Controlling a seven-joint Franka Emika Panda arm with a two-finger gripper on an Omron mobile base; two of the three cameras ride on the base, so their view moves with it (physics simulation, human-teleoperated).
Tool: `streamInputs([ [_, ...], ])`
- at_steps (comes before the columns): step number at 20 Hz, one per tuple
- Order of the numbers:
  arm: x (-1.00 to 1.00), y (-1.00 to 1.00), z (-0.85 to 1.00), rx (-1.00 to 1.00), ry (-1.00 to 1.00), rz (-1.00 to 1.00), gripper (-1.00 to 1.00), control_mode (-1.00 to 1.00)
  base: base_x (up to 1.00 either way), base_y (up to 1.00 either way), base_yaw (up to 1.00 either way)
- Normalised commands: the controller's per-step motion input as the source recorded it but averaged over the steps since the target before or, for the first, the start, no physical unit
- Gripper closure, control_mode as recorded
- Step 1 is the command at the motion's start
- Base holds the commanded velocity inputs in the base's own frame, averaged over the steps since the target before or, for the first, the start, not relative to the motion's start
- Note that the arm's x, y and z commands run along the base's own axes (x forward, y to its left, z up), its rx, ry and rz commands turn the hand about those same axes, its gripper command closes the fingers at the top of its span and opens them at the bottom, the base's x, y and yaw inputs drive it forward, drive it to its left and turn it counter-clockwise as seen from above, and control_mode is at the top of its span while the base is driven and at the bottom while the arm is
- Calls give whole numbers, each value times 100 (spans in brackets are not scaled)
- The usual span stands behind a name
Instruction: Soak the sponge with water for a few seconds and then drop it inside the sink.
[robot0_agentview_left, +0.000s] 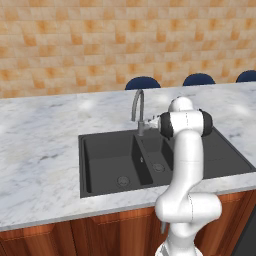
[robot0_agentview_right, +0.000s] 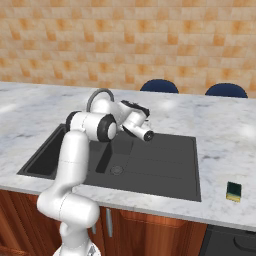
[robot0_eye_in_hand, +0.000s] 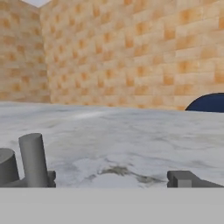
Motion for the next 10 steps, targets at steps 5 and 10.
streamInputs([
  [5, 1, -36, 0, 0, 7, -8, -100, -100, 0, 0, 0],
  [10, 3, -34, -1, 0, 9, -7, -100, -100, 0, 0, 0],
])
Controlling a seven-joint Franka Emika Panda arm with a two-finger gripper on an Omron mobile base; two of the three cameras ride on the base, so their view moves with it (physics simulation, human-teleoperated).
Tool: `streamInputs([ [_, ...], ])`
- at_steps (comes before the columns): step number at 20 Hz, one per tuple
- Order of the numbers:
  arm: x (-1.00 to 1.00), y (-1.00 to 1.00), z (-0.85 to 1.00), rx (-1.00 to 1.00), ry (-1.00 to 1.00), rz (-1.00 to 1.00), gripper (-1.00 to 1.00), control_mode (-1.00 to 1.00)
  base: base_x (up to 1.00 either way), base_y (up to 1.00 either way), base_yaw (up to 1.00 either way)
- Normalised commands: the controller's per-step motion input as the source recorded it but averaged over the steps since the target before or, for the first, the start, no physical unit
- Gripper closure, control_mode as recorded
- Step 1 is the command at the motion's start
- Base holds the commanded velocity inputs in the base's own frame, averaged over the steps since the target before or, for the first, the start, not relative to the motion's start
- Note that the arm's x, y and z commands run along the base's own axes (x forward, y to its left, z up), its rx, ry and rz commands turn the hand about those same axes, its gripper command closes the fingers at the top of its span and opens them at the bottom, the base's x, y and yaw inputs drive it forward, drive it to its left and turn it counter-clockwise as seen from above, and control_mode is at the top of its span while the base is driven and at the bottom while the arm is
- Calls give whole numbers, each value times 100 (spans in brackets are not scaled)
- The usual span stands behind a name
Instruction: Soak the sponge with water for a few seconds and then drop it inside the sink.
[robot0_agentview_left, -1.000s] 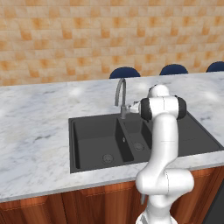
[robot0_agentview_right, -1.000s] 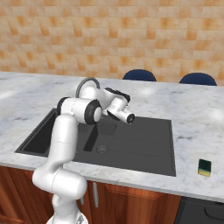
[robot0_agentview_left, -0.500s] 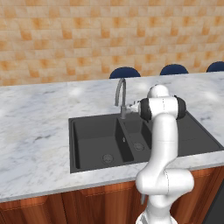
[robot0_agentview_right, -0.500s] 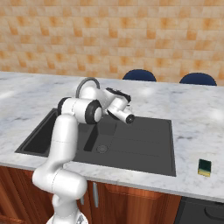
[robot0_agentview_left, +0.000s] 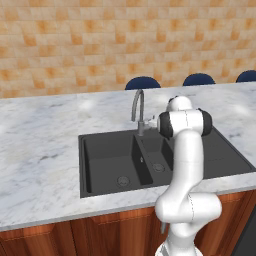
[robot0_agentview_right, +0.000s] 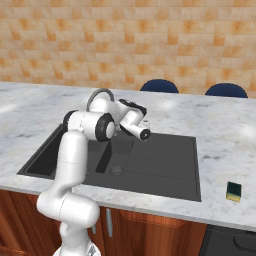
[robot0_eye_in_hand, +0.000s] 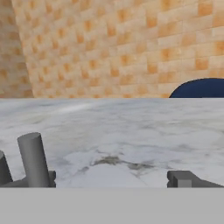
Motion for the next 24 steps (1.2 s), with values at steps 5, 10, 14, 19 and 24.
streamInputs([
  [5, 8, -42, 0, 0, 8, -7, -100, -100, 0, 0, 0],
  [10, 11, -42, 0, 0, 3, -6, -100, -100, 0, 0, 0],
  [14, 11, -41, -8, 0, 1, -6, -100, -100, 0, 0, 0],
  [19, 12, -47, -8, 0, 2, -7, -100, -100, 0, 0, 0],
  [24, 6, -54, -8, 0, 6, -7, -100, -100, 0, 0, 0],
])
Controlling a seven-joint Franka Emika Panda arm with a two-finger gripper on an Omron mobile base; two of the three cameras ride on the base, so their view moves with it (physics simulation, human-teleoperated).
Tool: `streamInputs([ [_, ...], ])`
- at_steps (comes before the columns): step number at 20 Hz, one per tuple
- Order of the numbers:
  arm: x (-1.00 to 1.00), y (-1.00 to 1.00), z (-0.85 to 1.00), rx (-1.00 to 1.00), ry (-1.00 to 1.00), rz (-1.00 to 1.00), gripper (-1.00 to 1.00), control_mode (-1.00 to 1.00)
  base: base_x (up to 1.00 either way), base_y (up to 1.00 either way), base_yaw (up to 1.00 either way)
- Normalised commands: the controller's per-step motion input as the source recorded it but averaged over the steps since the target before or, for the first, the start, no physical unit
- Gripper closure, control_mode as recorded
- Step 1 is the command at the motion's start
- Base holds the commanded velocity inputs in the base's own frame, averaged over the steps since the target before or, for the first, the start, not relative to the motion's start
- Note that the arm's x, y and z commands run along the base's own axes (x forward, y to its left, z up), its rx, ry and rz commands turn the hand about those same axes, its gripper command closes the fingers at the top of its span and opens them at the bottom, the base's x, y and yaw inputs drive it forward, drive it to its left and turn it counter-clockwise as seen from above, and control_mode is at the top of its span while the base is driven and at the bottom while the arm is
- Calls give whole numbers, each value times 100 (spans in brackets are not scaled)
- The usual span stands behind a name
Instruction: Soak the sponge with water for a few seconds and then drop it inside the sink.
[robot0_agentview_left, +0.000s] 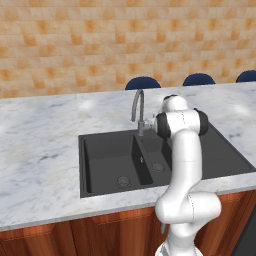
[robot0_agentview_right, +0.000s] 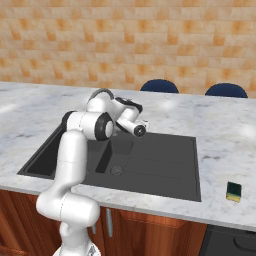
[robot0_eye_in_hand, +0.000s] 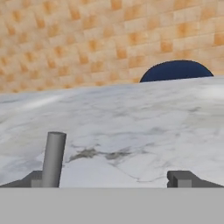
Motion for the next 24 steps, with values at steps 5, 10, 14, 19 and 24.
streamInputs([
  [5, 2, -59, -10, 0, 11, -7, -100, -100, 0, 0, 0],
  [10, 0, -60, -16, 0, 11, -7, -100, -100, 0, 0, 0],
  [14, 0, -63, -18, 0, 8, -8, -100, -100, 0, 0, 0],
  [19, 0, -63, -17, 0, 5, -8, -100, -100, 0, 0, 0],
  [24, 0, -63, -12, 0, 3, -7, -100, -100, 0, 0, 0],
])
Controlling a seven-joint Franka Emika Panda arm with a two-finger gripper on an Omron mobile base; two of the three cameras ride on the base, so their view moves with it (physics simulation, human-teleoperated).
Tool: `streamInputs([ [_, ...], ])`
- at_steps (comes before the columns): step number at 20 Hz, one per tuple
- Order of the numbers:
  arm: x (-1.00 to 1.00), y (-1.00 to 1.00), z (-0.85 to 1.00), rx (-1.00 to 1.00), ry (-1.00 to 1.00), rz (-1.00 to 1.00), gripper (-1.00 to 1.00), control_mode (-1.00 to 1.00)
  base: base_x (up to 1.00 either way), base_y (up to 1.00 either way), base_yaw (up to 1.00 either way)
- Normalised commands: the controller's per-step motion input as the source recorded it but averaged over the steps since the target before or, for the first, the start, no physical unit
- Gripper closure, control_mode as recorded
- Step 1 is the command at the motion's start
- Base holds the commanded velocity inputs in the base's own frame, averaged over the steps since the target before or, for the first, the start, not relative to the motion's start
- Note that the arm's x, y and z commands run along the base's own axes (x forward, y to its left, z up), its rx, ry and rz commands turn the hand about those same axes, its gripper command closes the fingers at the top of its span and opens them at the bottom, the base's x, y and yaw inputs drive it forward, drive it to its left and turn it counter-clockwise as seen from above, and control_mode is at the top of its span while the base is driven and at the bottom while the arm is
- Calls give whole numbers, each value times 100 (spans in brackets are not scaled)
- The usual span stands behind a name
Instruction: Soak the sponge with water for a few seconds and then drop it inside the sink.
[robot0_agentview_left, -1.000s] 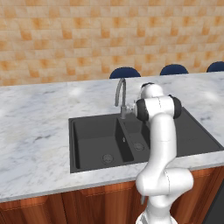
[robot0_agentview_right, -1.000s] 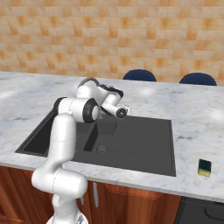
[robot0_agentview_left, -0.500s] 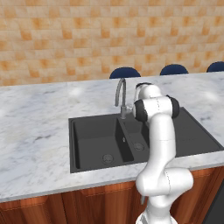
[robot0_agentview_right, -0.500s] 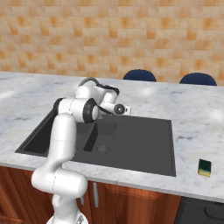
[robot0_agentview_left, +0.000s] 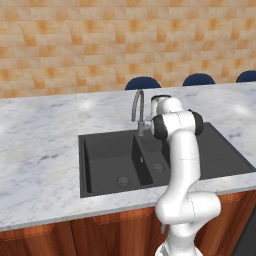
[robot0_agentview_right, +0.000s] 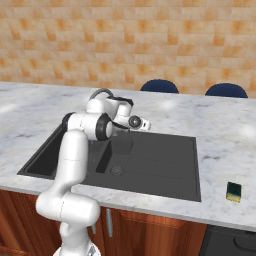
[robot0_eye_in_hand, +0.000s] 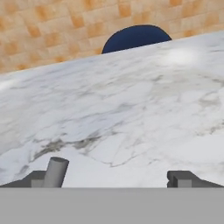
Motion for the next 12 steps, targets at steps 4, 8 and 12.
streamInputs([
  [4, 0, -70, -21, 0, 2, -7, -100, -100, 0, 0, 0],
  [8, 0, -74, -32, 0, 3, -8, -100, -100, 0, 0, 0],
  [12, 0, -66, -10, 0, 0, -6, -100, -100, 0, 0, 0],
])
